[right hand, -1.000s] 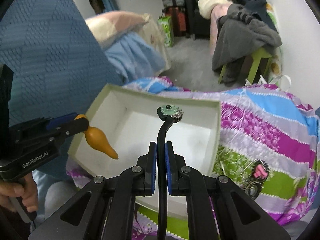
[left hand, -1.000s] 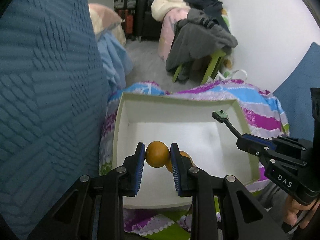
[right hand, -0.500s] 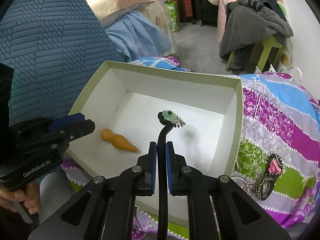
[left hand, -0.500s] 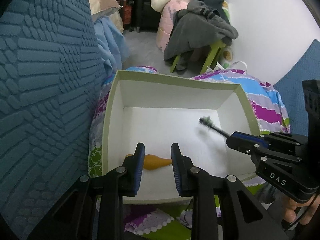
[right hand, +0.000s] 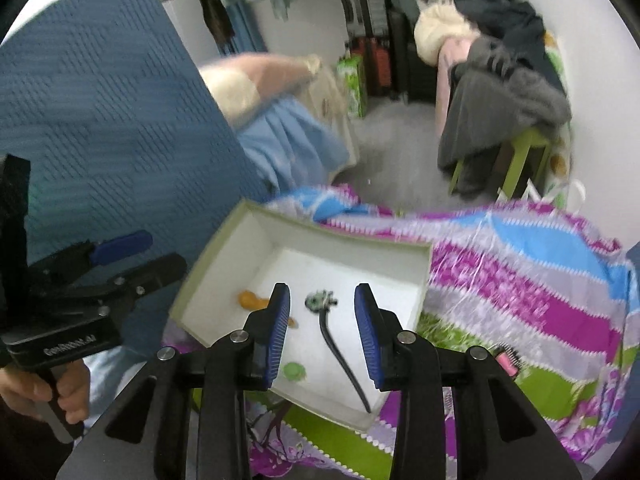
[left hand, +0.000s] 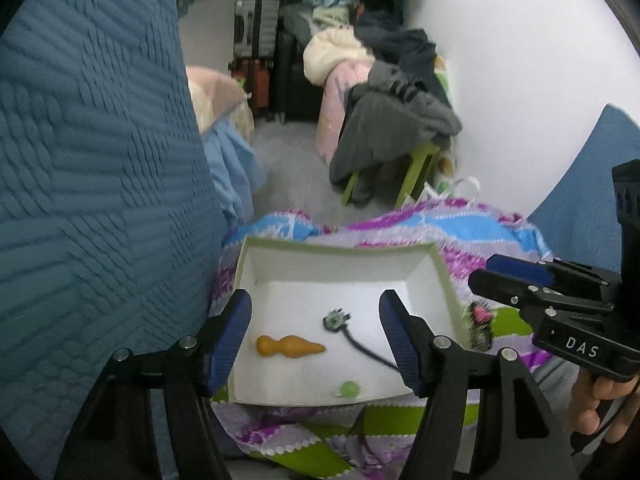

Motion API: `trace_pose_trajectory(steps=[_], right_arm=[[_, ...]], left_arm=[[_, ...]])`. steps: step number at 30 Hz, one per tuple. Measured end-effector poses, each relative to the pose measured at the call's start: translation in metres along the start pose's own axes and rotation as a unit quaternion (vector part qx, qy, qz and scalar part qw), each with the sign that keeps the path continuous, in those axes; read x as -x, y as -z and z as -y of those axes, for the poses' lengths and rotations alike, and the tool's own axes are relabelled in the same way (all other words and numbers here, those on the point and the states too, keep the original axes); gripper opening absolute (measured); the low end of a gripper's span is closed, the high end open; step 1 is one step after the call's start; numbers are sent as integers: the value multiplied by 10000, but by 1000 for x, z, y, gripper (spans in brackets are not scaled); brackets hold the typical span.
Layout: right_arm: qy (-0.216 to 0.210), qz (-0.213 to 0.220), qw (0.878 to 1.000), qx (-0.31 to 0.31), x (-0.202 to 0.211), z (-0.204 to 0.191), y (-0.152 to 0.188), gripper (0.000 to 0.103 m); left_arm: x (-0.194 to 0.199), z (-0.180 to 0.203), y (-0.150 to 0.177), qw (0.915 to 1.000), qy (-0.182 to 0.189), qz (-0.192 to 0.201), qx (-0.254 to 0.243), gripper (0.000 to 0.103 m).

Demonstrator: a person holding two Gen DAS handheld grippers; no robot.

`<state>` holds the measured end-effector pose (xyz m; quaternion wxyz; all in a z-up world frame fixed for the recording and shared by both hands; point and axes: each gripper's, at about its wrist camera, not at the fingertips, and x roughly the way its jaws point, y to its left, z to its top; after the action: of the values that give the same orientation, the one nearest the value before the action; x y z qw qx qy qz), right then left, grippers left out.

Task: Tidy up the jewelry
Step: 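Withdraw both open tools from the box back to the jewelry pile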

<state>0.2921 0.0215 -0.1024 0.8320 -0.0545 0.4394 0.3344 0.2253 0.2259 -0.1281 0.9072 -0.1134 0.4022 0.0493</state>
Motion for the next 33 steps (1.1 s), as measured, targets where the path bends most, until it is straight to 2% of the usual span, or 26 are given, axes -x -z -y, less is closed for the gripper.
trace_pose_trajectory(steps=[8,17,28,33], right_arm=[[115,703,9974,89,64,0,-8,32],[309,1160,9928,48,109,14,3,32],[620,1344,9890,34,131,33,35,32],[696,1204,9903,6,127,45,59,32]], left_arm=[[51,25,-14,9989,65,469,5,67],[85,61,-11,9965,228,793,-146,67],[91,97,10,9945,505,909,-93,67],[82,110,28,9942,720,792,97,67]])
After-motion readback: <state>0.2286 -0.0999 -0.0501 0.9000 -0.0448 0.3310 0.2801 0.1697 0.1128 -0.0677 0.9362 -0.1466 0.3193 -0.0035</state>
